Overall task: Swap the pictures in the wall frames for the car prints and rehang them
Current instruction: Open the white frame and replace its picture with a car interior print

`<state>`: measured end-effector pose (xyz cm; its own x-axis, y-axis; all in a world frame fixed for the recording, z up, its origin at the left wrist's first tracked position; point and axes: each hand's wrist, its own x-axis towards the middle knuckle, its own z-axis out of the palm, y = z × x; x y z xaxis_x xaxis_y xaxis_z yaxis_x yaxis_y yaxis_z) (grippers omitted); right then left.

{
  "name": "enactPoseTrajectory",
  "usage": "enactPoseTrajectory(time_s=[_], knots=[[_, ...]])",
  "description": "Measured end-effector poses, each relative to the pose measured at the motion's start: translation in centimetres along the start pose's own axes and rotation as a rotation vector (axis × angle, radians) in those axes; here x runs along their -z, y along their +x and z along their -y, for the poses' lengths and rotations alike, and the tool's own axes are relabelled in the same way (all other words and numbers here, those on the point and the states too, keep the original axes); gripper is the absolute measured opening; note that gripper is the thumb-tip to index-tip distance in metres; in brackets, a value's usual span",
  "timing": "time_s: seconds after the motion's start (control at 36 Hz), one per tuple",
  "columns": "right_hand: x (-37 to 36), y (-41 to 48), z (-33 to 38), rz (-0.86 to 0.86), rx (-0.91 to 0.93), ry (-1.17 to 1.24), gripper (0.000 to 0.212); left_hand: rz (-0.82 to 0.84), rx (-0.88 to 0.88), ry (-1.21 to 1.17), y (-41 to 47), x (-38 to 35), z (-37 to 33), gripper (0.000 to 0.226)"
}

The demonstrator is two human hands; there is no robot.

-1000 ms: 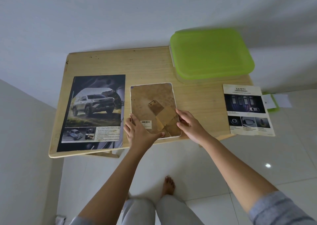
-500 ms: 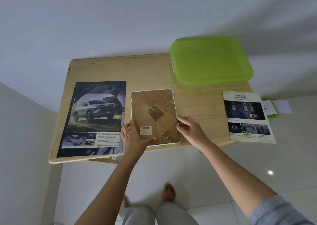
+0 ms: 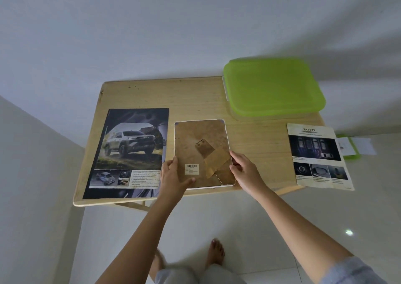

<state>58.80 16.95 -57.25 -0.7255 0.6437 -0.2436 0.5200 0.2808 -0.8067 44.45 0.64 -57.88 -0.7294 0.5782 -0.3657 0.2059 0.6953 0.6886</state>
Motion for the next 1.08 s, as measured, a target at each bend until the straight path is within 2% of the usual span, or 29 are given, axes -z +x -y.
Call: enactPoseTrajectory(time_s=[0.14,0.25,0.33,0.44,0.61,0.78,1.08], knots=[[-1.0,0.5,0.6,-0.172,-0.121,0.163,0.045,-0.013,-0.032,-0.119,-0.3,0.5,1.1,0.068],[-1.8,0.8,1.7,-0.264,-0.117,0.206,0.033,-0.051,-0.048,-0.143,-1.1,0.1,1.8,0.064],[-2.1,1.2,1.9,-0.315,-0.192,0.305,0.033,-0.068,-0.037,-0.152,-1.3,-0.2,1.8,0.063],[-1.6,1.8,1.6,-0.300,-0.270,0.387,0.036,-0.044,-0.039,-0.208,-1.5,-0.2,1.9,0.061],[-1.5,1.9,1.8,-0.297,-0.233,0.448,0.032,-0.045,-0.064,-0.196,-1.7,-0.2,2.2,0.063],[-2.2,1.6,1.5,-0.300,-0.234,0.490,0.034,-0.006,-0.083,-0.172,-1.9,-0.5,2.3,0.098],[-2.3,1.2,0.8,-0.270,-0.270,0.593,0.036,-0.037,-0.049,-0.135,-1.7,-0.9,1.8,0.090]])
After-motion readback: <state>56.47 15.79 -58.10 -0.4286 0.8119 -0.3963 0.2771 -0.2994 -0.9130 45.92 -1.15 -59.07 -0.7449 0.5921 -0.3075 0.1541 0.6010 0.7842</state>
